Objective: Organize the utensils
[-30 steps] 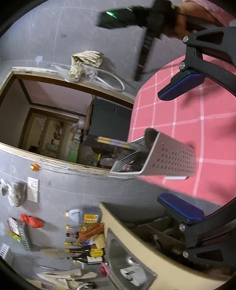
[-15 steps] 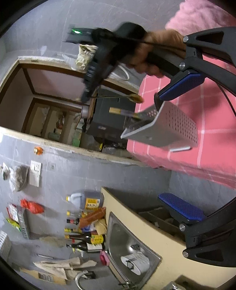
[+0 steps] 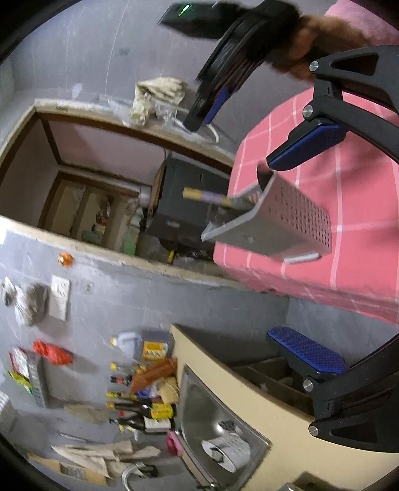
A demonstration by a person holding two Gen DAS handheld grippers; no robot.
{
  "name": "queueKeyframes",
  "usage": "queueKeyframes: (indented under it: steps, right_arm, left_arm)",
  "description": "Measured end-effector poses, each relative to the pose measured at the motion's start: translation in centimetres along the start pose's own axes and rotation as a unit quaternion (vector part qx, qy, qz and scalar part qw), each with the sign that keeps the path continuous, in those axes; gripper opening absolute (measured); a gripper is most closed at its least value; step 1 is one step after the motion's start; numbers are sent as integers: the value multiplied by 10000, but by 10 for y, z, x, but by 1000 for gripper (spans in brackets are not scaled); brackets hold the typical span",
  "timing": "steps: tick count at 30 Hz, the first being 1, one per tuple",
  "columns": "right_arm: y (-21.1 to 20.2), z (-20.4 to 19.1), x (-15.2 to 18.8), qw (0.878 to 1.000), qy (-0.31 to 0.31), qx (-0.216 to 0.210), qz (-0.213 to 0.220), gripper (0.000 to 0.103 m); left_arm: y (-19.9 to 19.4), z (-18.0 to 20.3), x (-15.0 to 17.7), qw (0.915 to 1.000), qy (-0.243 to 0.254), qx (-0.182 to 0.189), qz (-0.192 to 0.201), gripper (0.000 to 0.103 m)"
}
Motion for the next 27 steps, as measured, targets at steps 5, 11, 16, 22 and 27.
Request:
queueKeyframes:
  steps: [5,11,16,22,27]
  right_arm:
    - [-76,13,15,9972,-37,733,-117,64]
    - [-148,24,36,9906,1,1312,-394,90]
    - [-184,20,60,9870,-129,1522,-499,97]
    - [-216,12,78,9855,-295,1618,-405,101]
    - [-225,8,81,9855,-339,1617,-384,101]
  left_arm:
    - [-23,32,5,9993,188,292,164,102]
    - [-64,65,30,9986,324,400,104,102]
    - [-102,78,59,9983,508,291,10,102]
    - [-133,78,84,9982,585,112,67,102]
    - [-151,76,95,9975,681,38,169,103]
Point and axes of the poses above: each gripper's, at about its wrist camera, not at the fingertips, and y roughly the way its jaws point, z to its right, x to its underside, the point moved 2 cm from there along y, roughly the way its jaws point, and after that the axes turned 9 degrees about -x, right-handed, at the moved point
